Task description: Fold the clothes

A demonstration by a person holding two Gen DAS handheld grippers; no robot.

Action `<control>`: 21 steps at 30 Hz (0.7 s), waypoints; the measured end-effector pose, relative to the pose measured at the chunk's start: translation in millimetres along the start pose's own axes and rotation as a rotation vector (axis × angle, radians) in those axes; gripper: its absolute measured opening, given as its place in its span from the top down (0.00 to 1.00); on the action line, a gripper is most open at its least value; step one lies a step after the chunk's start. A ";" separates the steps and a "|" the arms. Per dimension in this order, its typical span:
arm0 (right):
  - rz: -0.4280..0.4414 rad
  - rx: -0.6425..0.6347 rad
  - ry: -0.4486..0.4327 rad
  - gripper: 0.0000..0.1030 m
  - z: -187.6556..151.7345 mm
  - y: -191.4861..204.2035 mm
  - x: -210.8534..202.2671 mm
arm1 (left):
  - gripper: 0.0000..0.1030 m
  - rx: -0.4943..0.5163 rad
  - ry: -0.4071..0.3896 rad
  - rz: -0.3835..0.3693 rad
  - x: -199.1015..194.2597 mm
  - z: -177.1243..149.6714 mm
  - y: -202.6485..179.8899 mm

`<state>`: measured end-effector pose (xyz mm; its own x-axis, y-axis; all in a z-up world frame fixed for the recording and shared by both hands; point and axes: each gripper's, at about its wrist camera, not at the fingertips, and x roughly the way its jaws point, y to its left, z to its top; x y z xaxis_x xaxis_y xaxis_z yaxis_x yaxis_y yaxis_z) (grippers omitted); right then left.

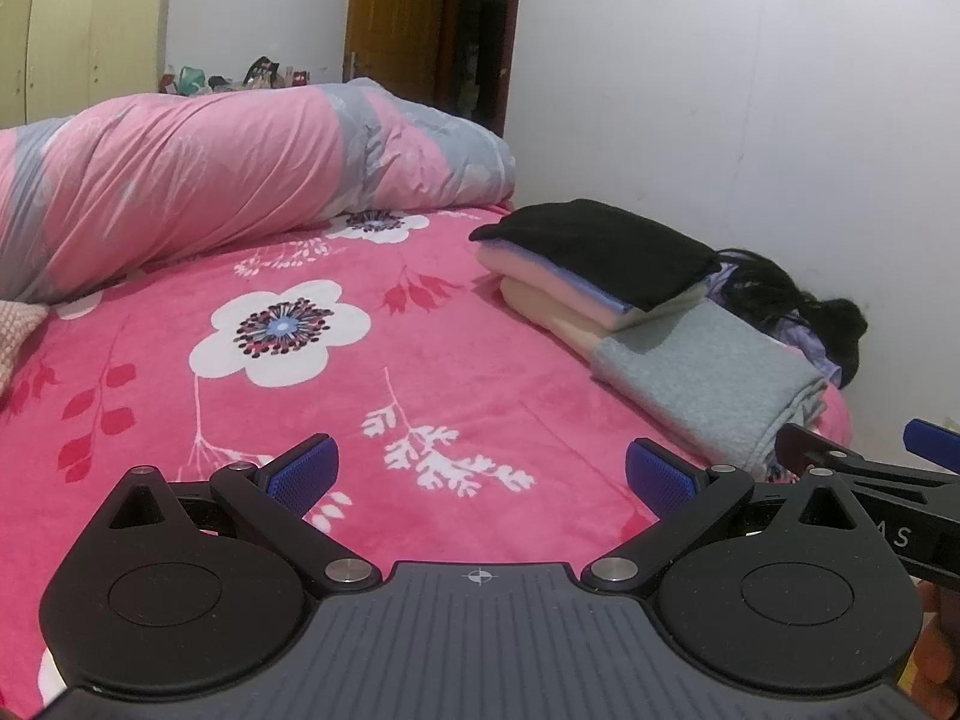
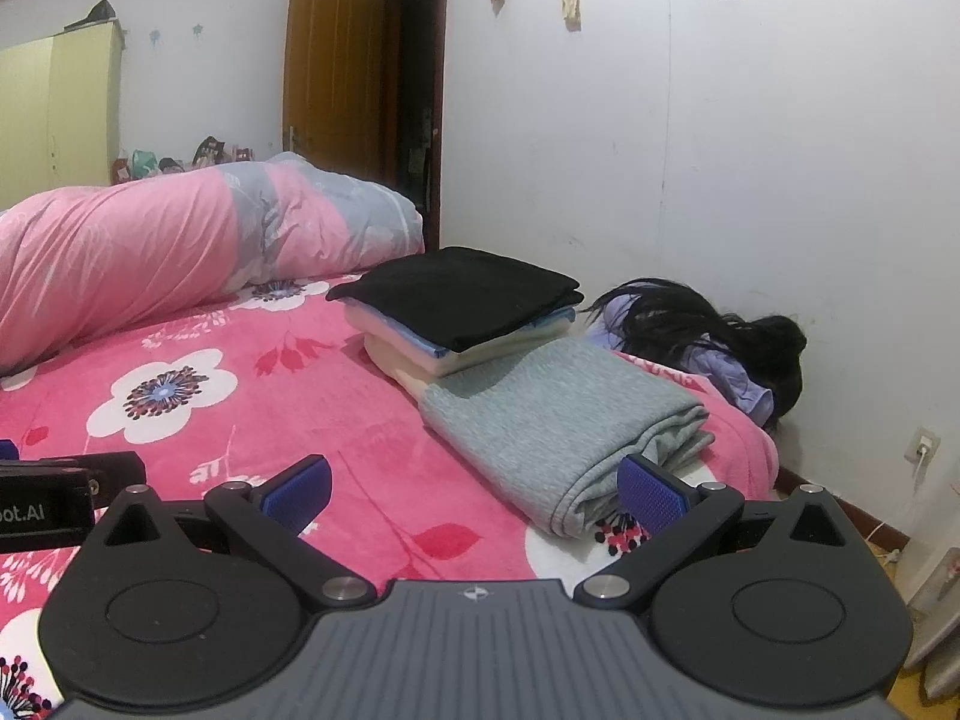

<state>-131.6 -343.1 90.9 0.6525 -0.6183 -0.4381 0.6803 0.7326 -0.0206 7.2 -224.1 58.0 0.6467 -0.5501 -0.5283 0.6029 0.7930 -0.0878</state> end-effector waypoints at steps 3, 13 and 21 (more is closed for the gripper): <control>0.000 -0.003 0.000 0.00 -0.3 0.3 0.2 | 0.00 0.001 0.000 0.001 0.3 -0.3 -0.4; -0.003 -0.004 0.005 0.00 -0.2 0.1 0.6 | 0.00 0.001 0.002 -0.001 -0.6 -0.8 0.5; -0.002 -0.006 0.006 0.00 -1.4 -0.1 1.4 | 0.00 0.002 0.006 0.000 -0.4 -0.3 -0.6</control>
<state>-131.2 -343.6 89.0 0.6494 -0.6179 -0.4431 0.6794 0.7333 -0.0268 6.4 -224.3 58.0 0.6441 -0.5486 -0.5331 0.6036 0.7926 -0.0864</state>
